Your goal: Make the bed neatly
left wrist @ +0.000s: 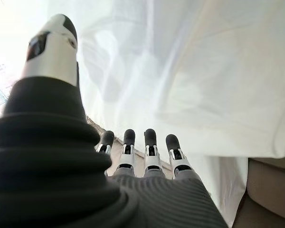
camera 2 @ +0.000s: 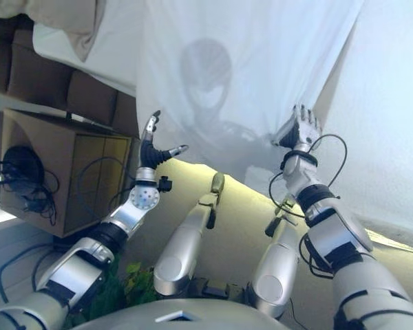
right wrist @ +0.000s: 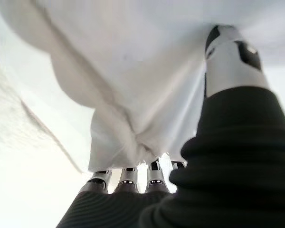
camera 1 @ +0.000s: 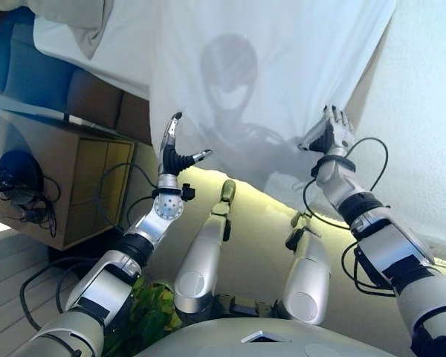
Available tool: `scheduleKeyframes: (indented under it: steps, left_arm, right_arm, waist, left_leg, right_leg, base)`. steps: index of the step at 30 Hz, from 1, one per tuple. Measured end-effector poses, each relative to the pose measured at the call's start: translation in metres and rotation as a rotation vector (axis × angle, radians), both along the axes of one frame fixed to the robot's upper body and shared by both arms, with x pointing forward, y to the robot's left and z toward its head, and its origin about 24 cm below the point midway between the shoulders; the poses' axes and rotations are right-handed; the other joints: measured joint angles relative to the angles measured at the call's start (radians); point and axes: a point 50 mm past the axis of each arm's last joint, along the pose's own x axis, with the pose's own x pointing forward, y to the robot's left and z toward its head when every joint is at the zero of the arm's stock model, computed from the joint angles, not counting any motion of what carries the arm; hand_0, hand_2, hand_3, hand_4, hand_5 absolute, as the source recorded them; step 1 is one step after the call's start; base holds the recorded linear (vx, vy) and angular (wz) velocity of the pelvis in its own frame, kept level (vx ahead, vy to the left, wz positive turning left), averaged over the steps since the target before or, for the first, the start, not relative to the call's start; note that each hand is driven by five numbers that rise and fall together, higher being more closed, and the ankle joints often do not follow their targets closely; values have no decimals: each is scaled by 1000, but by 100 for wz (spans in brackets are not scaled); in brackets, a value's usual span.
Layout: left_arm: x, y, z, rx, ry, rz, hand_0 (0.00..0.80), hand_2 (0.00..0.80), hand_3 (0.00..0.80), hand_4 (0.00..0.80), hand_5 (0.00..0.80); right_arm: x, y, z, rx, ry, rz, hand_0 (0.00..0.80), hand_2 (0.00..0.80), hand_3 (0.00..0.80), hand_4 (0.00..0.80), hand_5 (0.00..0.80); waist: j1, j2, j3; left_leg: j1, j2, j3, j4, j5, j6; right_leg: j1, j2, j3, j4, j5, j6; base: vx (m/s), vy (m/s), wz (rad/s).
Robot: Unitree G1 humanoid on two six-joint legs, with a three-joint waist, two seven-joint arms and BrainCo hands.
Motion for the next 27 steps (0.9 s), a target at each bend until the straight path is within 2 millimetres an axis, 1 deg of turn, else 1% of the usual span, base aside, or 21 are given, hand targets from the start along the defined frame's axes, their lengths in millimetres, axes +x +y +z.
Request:
scheduleKeyframes:
  steps: [3, 4, 8, 11, 13, 15, 17, 23, 25, 27]
  left_arm:
    - [-2, 3, -5, 10, 27, 8, 0, 0, 0, 0, 0]
    - [-3, 5, -7, 13, 35, 9, 0, 0, 0, 0, 0]
    - [-6, 16, -12, 30, 61, 17, 0, 0, 0, 0, 0]
    - [-8, 29, -13, 39, 78, 37, 0, 0, 0, 0, 0]
    - [-9, 39, -13, 60, 82, 46, 0, 0, 0, 0, 0]
    - [-9, 44, -12, 62, 85, 53, 0, 0, 0, 0, 0]
    - [-10, 47, -12, 74, 92, 47, 0, 0, 0, 0, 0]
    - [-12, 48, -15, 58, 121, 31, 0, 0, 0, 0, 0]
    - [-12, 48, -16, 51, 126, 21, 0, 0, 0, 0, 0]
    - [-11, 46, -15, 44, 126, 14, 0, 0, 0, 0, 0]
  right_arm:
    - [-9, 2, -9, 63, -15, 0, 0, 0, 0, 0, 0]
    - [-10, 0, -8, 82, -31, -4, 0, 0, 0, 0, 0]
    - [-14, 4, -7, 157, -69, -5, 0, 0, 0, 0, 0]
    - [-13, 1, 5, 196, -128, -6, 0, 0, 0, 0, 0]
    - [-11, -4, 20, 207, -185, -10, 0, 0, 0, 0, 0]
    - [-10, -13, 29, 200, -217, -27, 0, 0, 0, 0, 0]
    - [-9, -19, 34, 198, -232, -42, 0, 0, 0, 0, 0]
    - [-7, -16, 33, 201, -197, -15, 0, 0, 0, 0, 0]
    - [-4, -15, 32, 164, -164, 7, 0, 0, 0, 0, 0]
    - [-1, -17, 28, 114, -110, 14, 0, 0, 0, 0, 0]
  waist:
    - [2, -1, 0]
    - [1, -2, 0]
    - [1, -11, 0]
    - [2, -28, 0]
    - [2, -44, -2]
    - [2, -55, -5]
    - [4, -65, -8]
    - [16, -69, -9]
    - [22, -68, -9]
    - [37, -68, -9]
  left_leg:
    - [33, 4, -2, -4, -1, -1]
    - [39, 6, -2, -4, -2, -2]
    - [57, 19, -2, 3, -6, -8]
    - [79, 29, -3, 5, -9, -11]
    - [89, 32, -2, 5, -12, -11]
    - [91, 33, -1, 9, -12, -9]
    - [89, 35, 1, 8, -13, -7]
    - [90, 38, -4, 4, -10, -12]
    - [90, 37, -4, 3, -10, -12]
    - [90, 36, -6, 1, -9, -11]
  right_leg:
    - [41, 5, -4, -16, 1, 1]
    - [50, 10, -5, -21, 1, 2]
    - [73, 21, -8, -28, -1, -2]
    - [106, 32, -14, -42, 1, -8]
    - [118, 34, -16, -46, 2, -9]
    - [130, 35, -23, -55, 4, -9]
    - [134, 34, -29, -61, 6, -8]
    - [154, 45, -41, -97, 25, -14]
    - [154, 44, -42, -96, 25, -14]
    - [155, 42, -45, -97, 25, -14]
  base:
    - [69, -103, 0]
    - [70, -97, -4]
    - [79, -86, -3]
    - [57, -42, -1]
    - [42, -20, 0]
    - [0, -2, 7]
    - [-5, -44, 8]
    - [5, -15, 1]
    - [-32, 43, 1]
    - [-65, -15, 4]
